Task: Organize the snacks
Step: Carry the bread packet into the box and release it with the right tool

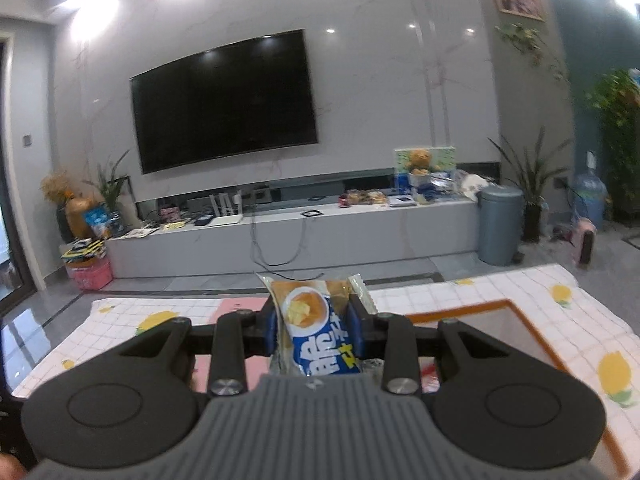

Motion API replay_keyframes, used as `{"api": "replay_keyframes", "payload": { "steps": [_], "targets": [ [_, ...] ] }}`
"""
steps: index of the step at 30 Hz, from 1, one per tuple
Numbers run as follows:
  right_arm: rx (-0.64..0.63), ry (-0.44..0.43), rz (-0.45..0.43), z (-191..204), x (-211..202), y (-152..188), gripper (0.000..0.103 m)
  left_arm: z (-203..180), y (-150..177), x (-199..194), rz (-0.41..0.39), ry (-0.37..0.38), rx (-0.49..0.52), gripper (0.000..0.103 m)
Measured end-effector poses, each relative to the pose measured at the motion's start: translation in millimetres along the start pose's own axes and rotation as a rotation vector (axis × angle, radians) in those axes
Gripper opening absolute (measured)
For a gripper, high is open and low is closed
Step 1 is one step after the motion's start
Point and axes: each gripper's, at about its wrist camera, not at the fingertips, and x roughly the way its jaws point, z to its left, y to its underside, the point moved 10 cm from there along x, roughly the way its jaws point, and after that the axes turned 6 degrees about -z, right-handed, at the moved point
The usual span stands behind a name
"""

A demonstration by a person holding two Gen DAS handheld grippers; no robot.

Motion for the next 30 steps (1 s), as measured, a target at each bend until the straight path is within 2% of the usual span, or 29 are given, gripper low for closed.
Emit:
{"api": "replay_keyframes", "payload": {
  "steps": [5,7,17,20,24,30],
  "targets": [
    [0.078,0.051,0.045,-50.0,-7.1,8.2,0.032,-25.3,2.5,1.5,0.01,0.04,0.004,0.05],
    [0.121,0.06,0.089,-67.4,-3.0,19.1,0.032,-36.7,1.6,0.7,-0.006,0.057,0.025,0.05],
    [0.16,0.174,0.282,-116.7,21.0,74.2,0.032,-70.3,12.3,0.6,-0.006,0.07,0.137,0.05],
    [0.101,0.243,0.323,-127.5,25.3,87.6,0.032,-74.4,14.5,0.3,-0.02,0.057,0.172,0.05],
    [-0.092,0.386,0.343,-137.7,28.2,92.7,0.032,-79.8,18.3,1.4,-0.019,0.052,0.19,0.05],
    [-0.133,0.405,0.411,-145.9,49.7,105.5,0.032,-82.4,22.6,1.5,-0.016,0.05,0.214,0.05]
  ]
}}
